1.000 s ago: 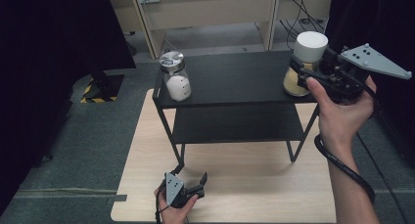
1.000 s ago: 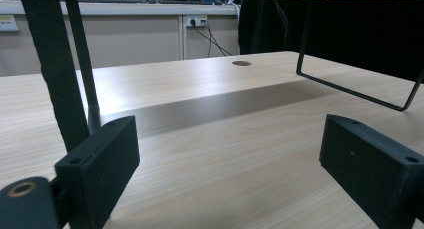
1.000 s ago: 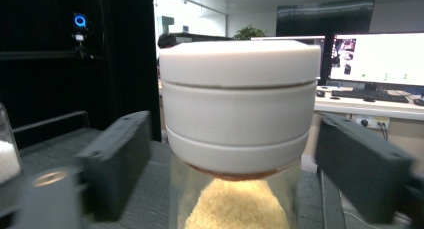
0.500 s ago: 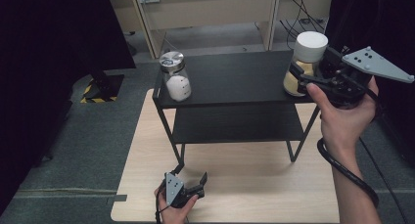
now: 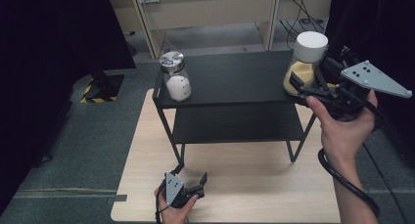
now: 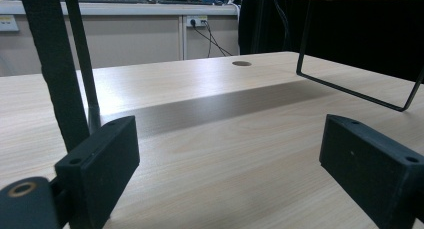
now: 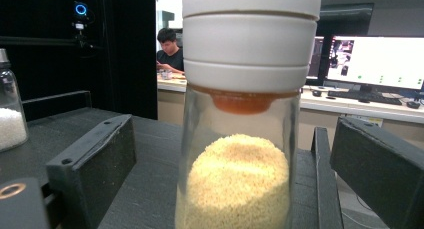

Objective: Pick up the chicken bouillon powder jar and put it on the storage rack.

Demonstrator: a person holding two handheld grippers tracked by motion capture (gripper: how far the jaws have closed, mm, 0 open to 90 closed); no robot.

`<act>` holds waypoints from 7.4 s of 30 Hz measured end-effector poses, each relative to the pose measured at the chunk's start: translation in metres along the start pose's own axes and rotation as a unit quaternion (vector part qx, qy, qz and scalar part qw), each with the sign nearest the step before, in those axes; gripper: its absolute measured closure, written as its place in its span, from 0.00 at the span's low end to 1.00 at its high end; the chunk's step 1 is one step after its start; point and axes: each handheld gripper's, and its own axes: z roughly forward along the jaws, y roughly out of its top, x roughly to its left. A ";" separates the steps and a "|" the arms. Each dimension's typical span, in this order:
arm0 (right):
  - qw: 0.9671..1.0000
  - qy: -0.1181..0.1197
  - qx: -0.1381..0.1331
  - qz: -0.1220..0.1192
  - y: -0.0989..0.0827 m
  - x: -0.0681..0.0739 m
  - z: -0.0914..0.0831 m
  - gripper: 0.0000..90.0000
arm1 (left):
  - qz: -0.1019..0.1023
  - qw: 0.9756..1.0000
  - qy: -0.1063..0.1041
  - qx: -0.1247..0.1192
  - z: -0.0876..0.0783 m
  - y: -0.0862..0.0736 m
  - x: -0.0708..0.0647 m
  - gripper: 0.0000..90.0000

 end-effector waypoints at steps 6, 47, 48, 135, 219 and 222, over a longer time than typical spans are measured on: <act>1.000 0.002 -0.002 -0.001 -0.003 0.000 -0.004 0.06 | 0.000 1.000 0.000 0.000 0.000 0.000 0.000 0.10; 0.999 0.030 0.008 -0.017 -0.048 0.002 -0.040 0.05 | 0.000 1.000 0.000 0.000 0.000 0.000 0.000 0.09; 0.999 0.031 0.008 -0.016 -0.051 0.002 -0.041 0.05 | 0.000 1.000 0.000 -0.001 0.000 0.000 0.000 0.09; 0.994 0.058 0.084 0.034 -0.153 -0.006 -0.066 0.05 | 0.002 1.000 0.001 -0.003 -0.001 -0.001 0.000 0.10; 0.979 0.082 0.172 0.073 -0.235 -0.009 -0.059 0.06 | 0.001 1.000 0.000 -0.003 -0.001 -0.001 0.000 0.09; 0.979 0.082 0.174 0.074 -0.237 -0.010 -0.059 0.06 | 0.001 1.000 0.000 -0.003 -0.001 -0.001 0.000 0.09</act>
